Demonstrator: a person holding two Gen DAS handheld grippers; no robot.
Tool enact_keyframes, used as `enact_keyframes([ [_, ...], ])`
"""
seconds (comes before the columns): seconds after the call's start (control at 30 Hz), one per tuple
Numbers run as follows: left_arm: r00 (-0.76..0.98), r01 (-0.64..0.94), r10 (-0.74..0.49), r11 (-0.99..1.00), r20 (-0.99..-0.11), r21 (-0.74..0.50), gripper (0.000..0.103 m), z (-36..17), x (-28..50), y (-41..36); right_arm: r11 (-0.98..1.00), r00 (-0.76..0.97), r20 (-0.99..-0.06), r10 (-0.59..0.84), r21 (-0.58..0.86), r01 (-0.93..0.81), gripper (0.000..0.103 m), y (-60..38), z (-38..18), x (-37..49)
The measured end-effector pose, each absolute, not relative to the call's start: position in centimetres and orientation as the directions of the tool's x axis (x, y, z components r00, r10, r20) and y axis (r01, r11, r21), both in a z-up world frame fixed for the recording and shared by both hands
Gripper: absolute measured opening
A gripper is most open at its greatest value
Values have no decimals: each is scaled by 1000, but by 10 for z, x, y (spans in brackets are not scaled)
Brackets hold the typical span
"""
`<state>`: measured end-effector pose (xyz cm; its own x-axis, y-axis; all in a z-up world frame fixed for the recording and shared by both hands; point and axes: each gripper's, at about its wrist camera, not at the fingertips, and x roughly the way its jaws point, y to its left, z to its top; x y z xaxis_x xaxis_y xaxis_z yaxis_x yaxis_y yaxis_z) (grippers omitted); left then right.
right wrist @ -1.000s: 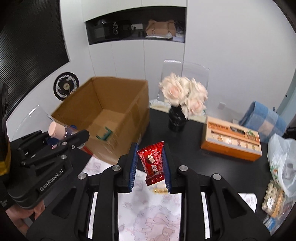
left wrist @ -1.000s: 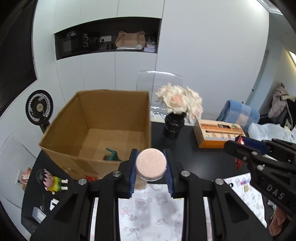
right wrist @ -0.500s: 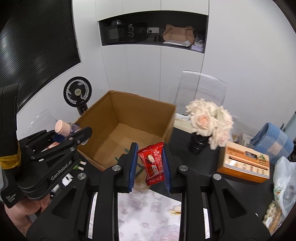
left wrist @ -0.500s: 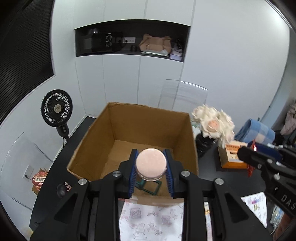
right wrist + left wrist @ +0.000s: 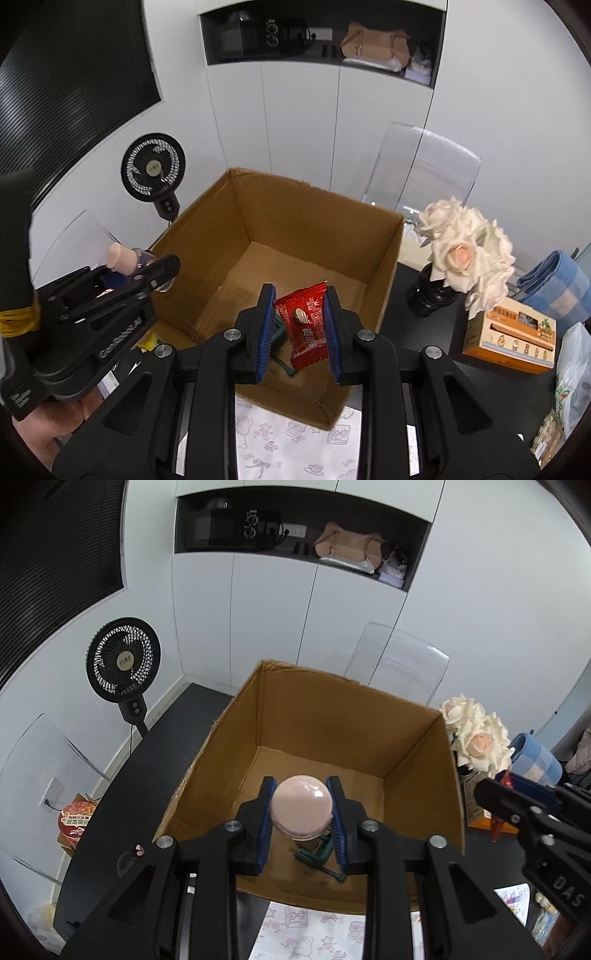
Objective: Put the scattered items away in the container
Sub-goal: 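Open the right tool over the box while the left tool releases the jar, then move both tools back over the mat toward the remaining small items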
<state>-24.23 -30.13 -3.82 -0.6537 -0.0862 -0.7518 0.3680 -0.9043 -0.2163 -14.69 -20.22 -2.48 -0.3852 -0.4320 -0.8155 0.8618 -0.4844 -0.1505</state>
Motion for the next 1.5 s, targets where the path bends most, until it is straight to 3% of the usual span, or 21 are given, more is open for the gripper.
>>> enact_keyframes([
  [0.67, -623, 378, -98, -907, -776, -188, 27, -54, -250, -306, -515, -354, -858, -373, -126, 848, 27, -223, -55, -157],
  [0.73, -619, 383, -102, -905, -779, -187, 32, -54, -251, -307, -523, -363, -858, -365, -134, 842, 27, -222, -55, -158],
  [0.77, -618, 388, -104, -903, -780, -187, 37, -54, -251, -307, -529, -376, -855, -356, -147, 836, 32, -221, -55, -159],
  [0.8, -620, 392, -106, -900, -777, -190, 52, -54, -250, -308, -537, -394, -852, -346, -164, 827, 39, -220, -55, -159],
  [0.83, -625, 392, -105, -899, -773, -195, 69, -53, -249, -308, -544, -405, -846, -347, -170, 822, 66, -218, -54, -160],
  [0.87, -630, 394, -109, -898, -769, -195, 72, -52, -248, -308, -550, -415, -837, -356, -171, 818, 79, -215, -51, -161],
  [0.97, -630, 409, -137, -895, -764, -178, 86, -50, -247, -309, -565, -437, -820, -369, -176, 806, 92, -207, -46, -164],
  [1.5, -664, 384, -134, -905, -736, -182, 88, -38, -239, -297, -583, -448, -807, -385, -164, 796, 95, -180, -29, -170],
])
